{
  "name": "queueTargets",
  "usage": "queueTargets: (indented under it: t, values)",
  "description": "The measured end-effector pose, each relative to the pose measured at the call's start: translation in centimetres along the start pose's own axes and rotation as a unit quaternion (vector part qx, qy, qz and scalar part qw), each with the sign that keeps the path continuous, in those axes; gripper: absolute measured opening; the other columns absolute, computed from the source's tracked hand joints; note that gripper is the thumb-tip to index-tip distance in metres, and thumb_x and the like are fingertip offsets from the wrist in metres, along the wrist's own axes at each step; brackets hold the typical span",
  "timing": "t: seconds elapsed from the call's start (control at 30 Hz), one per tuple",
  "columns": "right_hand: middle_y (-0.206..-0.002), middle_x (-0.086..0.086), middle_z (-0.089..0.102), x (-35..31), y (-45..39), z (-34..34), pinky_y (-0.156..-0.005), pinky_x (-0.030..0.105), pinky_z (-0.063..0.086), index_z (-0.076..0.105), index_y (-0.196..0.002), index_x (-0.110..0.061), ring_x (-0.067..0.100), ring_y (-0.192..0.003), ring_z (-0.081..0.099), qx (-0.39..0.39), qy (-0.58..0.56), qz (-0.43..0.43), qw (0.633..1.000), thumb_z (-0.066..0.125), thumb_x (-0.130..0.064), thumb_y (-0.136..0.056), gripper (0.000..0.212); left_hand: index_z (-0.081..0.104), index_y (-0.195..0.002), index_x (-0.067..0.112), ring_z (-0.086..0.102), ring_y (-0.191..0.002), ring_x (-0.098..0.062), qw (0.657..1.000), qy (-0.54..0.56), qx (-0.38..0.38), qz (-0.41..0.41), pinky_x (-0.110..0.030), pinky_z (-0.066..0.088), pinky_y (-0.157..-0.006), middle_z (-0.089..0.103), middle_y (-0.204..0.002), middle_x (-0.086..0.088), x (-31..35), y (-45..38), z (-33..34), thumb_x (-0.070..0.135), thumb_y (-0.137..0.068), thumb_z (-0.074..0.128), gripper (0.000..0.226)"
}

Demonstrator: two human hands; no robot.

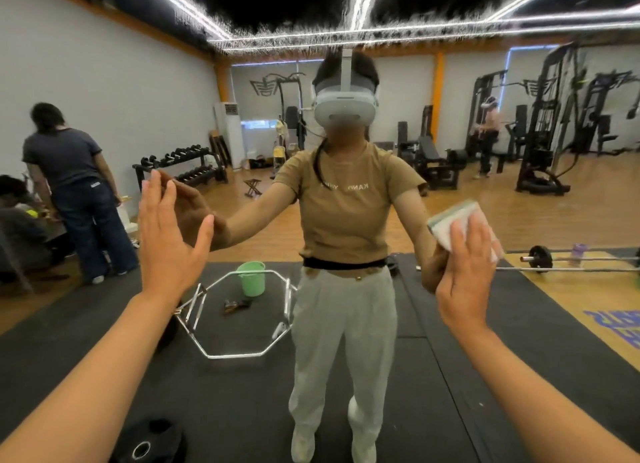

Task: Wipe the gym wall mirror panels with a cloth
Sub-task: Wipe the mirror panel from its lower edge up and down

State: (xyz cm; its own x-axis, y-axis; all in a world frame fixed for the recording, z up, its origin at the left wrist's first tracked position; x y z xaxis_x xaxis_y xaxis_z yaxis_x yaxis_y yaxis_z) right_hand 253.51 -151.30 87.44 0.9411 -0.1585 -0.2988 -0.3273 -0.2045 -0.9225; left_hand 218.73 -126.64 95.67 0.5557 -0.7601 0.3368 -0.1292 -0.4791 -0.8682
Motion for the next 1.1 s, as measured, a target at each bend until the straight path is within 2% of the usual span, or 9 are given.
queueTargets:
  t: [0.1, 0.2, 0.33, 0.43, 0.53, 0.7, 0.83, 0.93, 1.1]
  values:
    - [-0.166, 0.002, 0.003, 3.8, 9.9, 1.0, -0.112, 0.047, 0.019, 0.015, -0.157, -0.023, 0.016, -0.153, -0.001, -0.108, 0.067, -0.027, 0.991, 0.035, -0.006, -0.089, 0.072, 0.018, -0.156, 0.007, -0.001, -0.153, -0.018, 1.0, -0.016, -0.01, -0.011, -0.044, 0.01, -0.124, 0.002, -0.167, -0.004, -0.1, 0.3, 0.3, 0.034, -0.098, 0.057, 0.075]
    - [-0.166, -0.005, -0.001, 7.6, 18.3, 1.2, -0.105, 0.048, 0.025, 0.006, -0.159, -0.029, 0.017, -0.153, -0.001, -0.241, 0.12, -0.064, 0.961, 0.041, 0.001, -0.071, 0.1, 0.014, -0.157, 0.007, 0.0, -0.153, -0.021, 0.999, -0.038, -0.013, -0.014, -0.05, 0.011, -0.123, 0.003, -0.167, -0.006, 0.1, 0.7, 0.6, 0.032, -0.1, 0.054, 0.075]
    - [-0.166, -0.006, 0.003, 8.4, 18.4, 0.5, -0.117, 0.039, 0.011, 0.008, -0.159, -0.029, 0.017, -0.153, 0.002, -0.292, 0.105, -0.083, 0.947, 0.044, 0.006, -0.071, 0.101, 0.013, -0.157, 0.007, 0.0, -0.153, -0.02, 0.999, -0.033, -0.019, -0.004, -0.047, 0.009, -0.124, 0.005, -0.166, -0.008, 1.0, 3.3, 1.6, 0.033, -0.101, 0.052, 0.073]
    - [-0.166, -0.005, 0.005, 6.1, 13.3, -0.2, -0.121, 0.033, 0.007, 0.018, -0.158, -0.025, 0.016, -0.153, 0.006, -0.245, 0.061, -0.118, 0.96, 0.036, -0.003, -0.082, 0.081, 0.014, -0.157, 0.006, 0.001, -0.153, -0.02, 0.998, -0.025, -0.047, 0.016, -0.043, 0.005, -0.125, 0.008, -0.166, -0.009, 1.8, 8.5, 3.6, 0.037, -0.097, 0.047, 0.075]
    - [-0.166, -0.002, 0.005, 3.2, 6.3, -0.9, -0.123, 0.037, 0.006, 0.033, -0.15, -0.012, 0.018, -0.153, 0.006, -0.145, 0.028, -0.13, 0.98, 0.038, -0.008, -0.091, 0.059, 0.019, -0.155, 0.003, 0.005, -0.153, -0.027, 0.996, -0.021, -0.084, 0.034, -0.045, 0.006, -0.124, 0.008, -0.166, -0.009, 2.8, 14.7, 6.2, 0.039, -0.097, 0.045, 0.074]
    - [-0.165, -0.011, -0.001, 0.5, -0.2, -0.5, -0.121, 0.052, 0.009, 0.033, -0.149, -0.012, 0.019, -0.153, 0.002, -0.05, 0.014, -0.161, 0.986, 0.037, 0.001, -0.09, 0.06, 0.019, -0.155, 0.003, 0.006, -0.153, -0.028, 0.993, 0.005, -0.118, 0.013, -0.044, 0.001, -0.124, 0.007, -0.166, -0.01, 4.2, 21.4, 9.5, 0.037, -0.096, 0.045, 0.073]
    - [-0.166, -0.01, 0.001, 1.6, 3.0, 0.7, -0.121, 0.048, 0.006, 0.033, -0.149, -0.017, 0.022, -0.153, 0.002, -0.052, 0.033, -0.197, 0.978, 0.038, -0.001, -0.092, 0.059, 0.017, -0.156, 0.004, 0.003, -0.153, -0.027, 0.992, -0.008, -0.125, 0.019, -0.047, 0.004, -0.124, 0.005, -0.166, -0.01, 3.0, 23.7, 11.9, 0.037, -0.097, 0.043, 0.072]
    - [-0.166, -0.008, 0.002, 3.1, 8.9, 2.2, -0.121, 0.045, 0.003, 0.033, -0.149, -0.019, 0.023, -0.153, 0.002, -0.063, 0.053, -0.206, 0.975, 0.038, -0.012, -0.096, 0.053, 0.016, -0.156, 0.004, 0.001, -0.153, -0.028, 0.994, -0.005, -0.099, 0.038, -0.044, 0.003, -0.124, 0.004, -0.166, -0.012, 2.1, 24.3, 13.3, 0.036, -0.097, 0.044, 0.074]
    - [-0.166, -0.003, 0.008, 7.5, 23.3, 6.0, -0.118, 0.047, 0.012, 0.015, -0.158, -0.028, 0.025, -0.153, 0.008, -0.125, 0.124, -0.292, 0.94, 0.028, -0.024, -0.103, 0.056, 0.011, -0.157, 0.009, -0.005, -0.153, -0.028, 0.995, -0.007, -0.041, 0.095, -0.041, -0.004, -0.124, 0.003, -0.165, -0.014, 0.7, 24.1, 15.0, 0.038, -0.099, 0.041, 0.072]
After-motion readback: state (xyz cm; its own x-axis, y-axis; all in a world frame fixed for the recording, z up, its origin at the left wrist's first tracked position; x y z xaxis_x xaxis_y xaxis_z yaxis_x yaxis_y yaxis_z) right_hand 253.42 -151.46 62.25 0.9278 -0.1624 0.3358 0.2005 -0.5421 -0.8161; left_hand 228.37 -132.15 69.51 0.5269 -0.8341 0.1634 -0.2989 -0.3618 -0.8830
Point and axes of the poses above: each hand's wrist, its own y-axis away from the middle knuckle, its own z-axis out of the palm, x = y × z, the point moved 5 cm from there along -y, towards the middle knuckle
